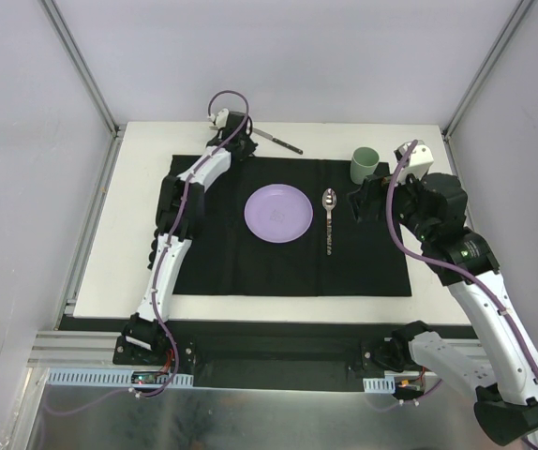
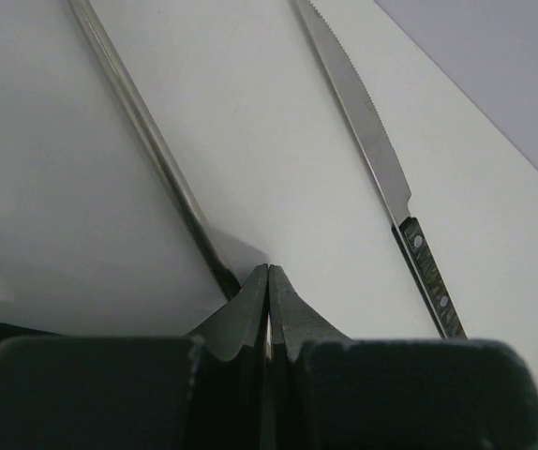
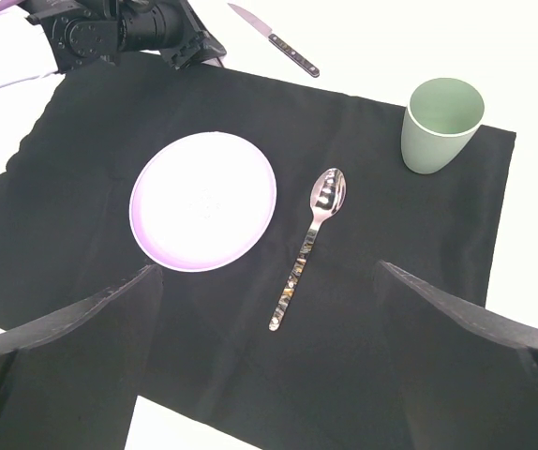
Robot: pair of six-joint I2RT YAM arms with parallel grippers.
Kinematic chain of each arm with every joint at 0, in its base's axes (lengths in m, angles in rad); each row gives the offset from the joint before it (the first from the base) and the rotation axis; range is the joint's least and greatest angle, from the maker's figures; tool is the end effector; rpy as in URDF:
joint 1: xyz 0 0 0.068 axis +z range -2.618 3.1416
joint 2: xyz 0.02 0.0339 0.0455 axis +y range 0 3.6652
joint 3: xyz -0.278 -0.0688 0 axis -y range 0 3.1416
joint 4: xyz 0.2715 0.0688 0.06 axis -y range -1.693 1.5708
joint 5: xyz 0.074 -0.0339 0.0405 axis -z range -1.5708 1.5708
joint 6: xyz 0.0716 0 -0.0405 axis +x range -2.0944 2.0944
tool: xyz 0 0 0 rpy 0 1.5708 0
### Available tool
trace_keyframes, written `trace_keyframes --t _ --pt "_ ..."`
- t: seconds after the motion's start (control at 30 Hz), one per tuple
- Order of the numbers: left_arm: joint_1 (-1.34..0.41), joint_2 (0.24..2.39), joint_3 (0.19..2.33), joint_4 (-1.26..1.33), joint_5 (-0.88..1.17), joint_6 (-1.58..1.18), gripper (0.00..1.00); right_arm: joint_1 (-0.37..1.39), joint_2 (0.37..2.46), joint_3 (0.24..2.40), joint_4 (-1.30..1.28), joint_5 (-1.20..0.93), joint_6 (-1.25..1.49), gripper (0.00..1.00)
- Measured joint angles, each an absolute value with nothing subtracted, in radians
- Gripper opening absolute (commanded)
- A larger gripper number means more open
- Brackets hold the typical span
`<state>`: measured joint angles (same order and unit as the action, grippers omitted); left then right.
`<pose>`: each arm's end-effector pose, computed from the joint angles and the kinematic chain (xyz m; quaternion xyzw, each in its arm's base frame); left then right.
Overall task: Set the dinner table for one person
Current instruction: Move the fork to the center of the board.
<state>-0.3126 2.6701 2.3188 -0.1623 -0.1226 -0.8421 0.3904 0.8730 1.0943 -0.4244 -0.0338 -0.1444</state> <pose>0.6398 -0.1976 0.1314 -0.2553 0.8238 -0.2304 0.4507 0.2170 0.0919 0.4153 -0.2151 0.7447 0.0905 0.6253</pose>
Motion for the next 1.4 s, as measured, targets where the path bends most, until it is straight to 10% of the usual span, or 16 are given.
trace_keyframes --t 1.03,1.4 --pt "-0.208 2.535 2.144 -0.23 -0.189 -0.727 0.0 0.388 0.868 1.094 -0.424 -0.042 -0.13 0.99" --pt "-0.201 2.534 2.146 -0.001 0.118 -0.664 0.13 0.388 0.871 1.094 -0.424 -0.043 -0.121 0.99"
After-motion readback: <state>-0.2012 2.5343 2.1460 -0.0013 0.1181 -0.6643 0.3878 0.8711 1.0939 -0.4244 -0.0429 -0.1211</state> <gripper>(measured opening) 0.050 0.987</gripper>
